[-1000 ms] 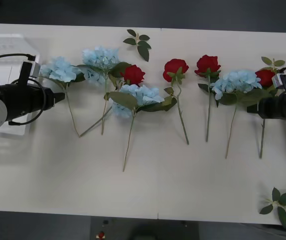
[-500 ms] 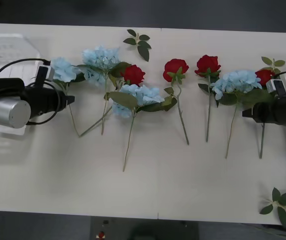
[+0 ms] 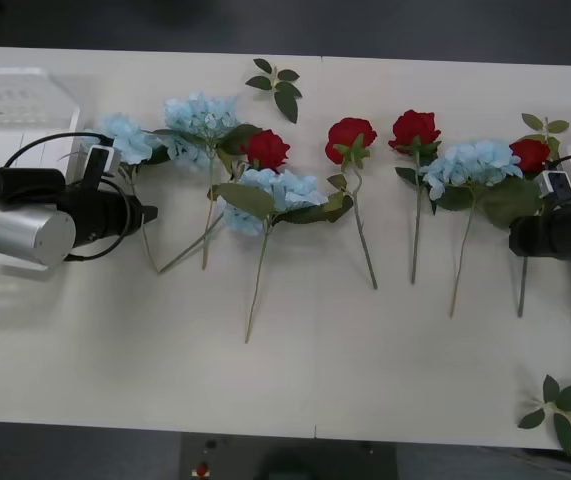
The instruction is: Put the red flowers into the right box and the blue flowers into the left box
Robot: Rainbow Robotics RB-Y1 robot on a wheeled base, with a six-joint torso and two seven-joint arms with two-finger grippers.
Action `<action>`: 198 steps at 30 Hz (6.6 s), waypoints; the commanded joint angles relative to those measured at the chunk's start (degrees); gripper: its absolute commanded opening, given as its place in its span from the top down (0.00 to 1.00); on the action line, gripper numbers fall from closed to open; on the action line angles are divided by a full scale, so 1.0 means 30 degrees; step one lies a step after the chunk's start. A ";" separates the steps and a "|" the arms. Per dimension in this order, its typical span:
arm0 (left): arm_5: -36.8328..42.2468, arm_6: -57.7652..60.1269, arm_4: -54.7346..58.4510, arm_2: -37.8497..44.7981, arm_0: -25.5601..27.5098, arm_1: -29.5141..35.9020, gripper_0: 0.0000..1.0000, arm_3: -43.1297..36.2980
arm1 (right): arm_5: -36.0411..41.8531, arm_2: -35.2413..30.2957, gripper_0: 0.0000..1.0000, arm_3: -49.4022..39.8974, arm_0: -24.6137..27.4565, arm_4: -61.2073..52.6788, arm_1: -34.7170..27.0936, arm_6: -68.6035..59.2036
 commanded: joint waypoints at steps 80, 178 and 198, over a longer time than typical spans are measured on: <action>0.8068 0.0070 0.0249 0.6280 0.0044 -0.0042 1.00 -0.5566 | 0.3279 -0.3031 1.00 0.8685 -0.4057 0.2475 -0.3502 0.8226; -0.0018 0.1096 -0.0336 0.8360 0.1216 0.4030 0.00 0.1759 | 0.8846 -0.3852 0.14 -0.4557 -0.0834 1.3227 0.6400 -1.0582; 1.1672 -0.1980 0.5406 1.2550 0.0777 0.5993 0.00 -0.1259 | 0.8172 -0.3676 1.00 -0.2887 -0.0834 1.3197 0.6342 -1.0495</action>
